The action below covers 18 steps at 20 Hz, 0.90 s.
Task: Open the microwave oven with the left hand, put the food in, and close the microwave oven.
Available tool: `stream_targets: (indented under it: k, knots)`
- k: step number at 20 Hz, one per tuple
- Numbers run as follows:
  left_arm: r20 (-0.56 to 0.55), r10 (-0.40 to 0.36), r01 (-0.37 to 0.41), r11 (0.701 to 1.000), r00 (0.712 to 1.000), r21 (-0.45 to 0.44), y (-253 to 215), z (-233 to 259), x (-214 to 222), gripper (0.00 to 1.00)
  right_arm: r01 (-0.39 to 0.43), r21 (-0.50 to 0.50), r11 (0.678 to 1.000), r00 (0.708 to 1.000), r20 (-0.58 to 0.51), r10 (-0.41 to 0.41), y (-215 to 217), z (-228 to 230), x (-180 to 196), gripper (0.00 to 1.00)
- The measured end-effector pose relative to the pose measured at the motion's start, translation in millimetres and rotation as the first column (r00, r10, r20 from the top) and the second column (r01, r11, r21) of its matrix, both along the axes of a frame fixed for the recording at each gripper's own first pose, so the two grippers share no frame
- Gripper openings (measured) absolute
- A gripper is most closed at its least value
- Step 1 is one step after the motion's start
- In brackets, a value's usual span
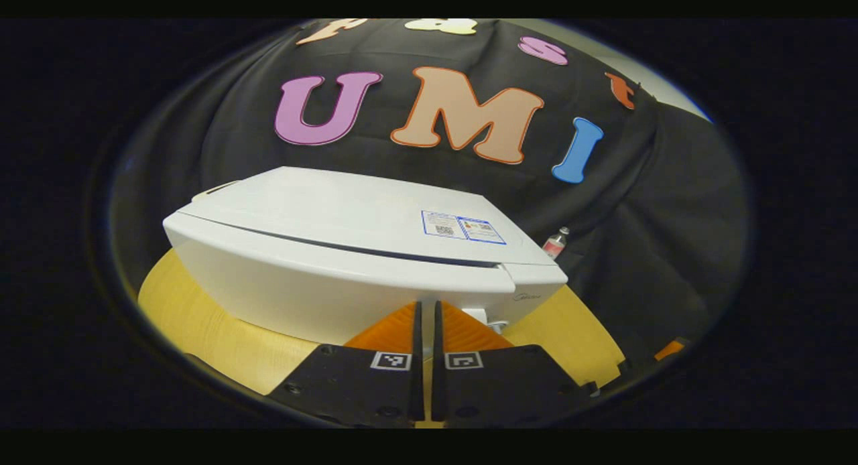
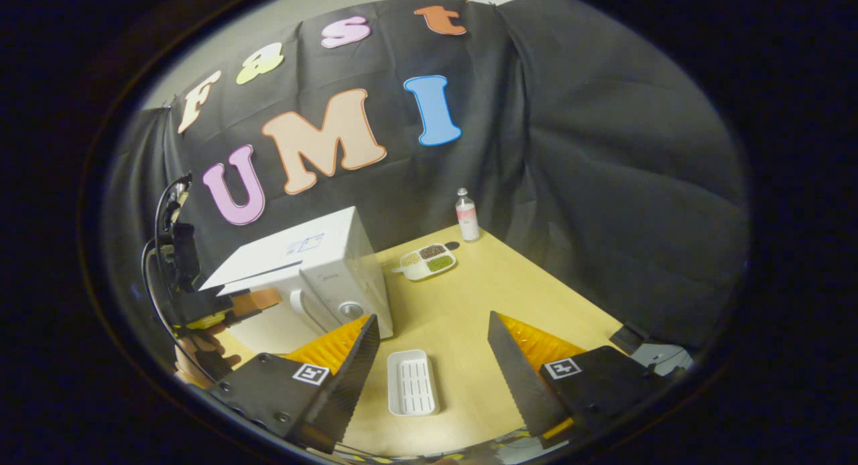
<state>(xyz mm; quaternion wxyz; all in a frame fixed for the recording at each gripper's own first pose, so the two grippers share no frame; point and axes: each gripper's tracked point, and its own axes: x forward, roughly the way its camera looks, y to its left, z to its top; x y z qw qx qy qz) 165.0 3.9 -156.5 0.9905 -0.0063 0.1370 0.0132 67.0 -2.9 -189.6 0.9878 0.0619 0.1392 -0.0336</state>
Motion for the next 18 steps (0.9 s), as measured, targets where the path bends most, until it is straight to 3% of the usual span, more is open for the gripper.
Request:
stream_targets:
  k: [1,7,11,13,18]
  knots:
    - [0.002,0.001,-0.001,1.000,1.000,0.011,0.8,-0.4,1.0,0.02,0.006,0.001,1.000,1.000,0.000,-0.006,-2.1,0.4,0.5,1.00]
    - [0.023,0.018,-0.018,1.000,1.000,-0.002,2.6,0.8,2.4,0.04,0.011,-0.008,1.000,1.000,-0.020,-0.011,-7.0,-5.0,3.8,1.00]
    - [0.044,0.016,-0.018,0.999,0.999,0.034,4.9,8.7,11.3,0.04,-0.002,-0.014,1.000,0.999,-0.034,0.002,-4.3,-9.0,5.4,1.00]
    - [0.019,0.012,-0.012,1.000,1.000,-0.006,-0.1,2.2,10.9,0.05,-0.014,-0.021,1.000,0.999,-0.038,0.013,-1.9,-10.0,6.3,1.00]
    - [0.016,0.005,-0.005,1.000,1.000,0.020,0.4,2.0,10.7,0.03,-0.014,-0.025,1.000,0.998,-0.056,0.013,-3.5,-13.6,2.7,1.00]
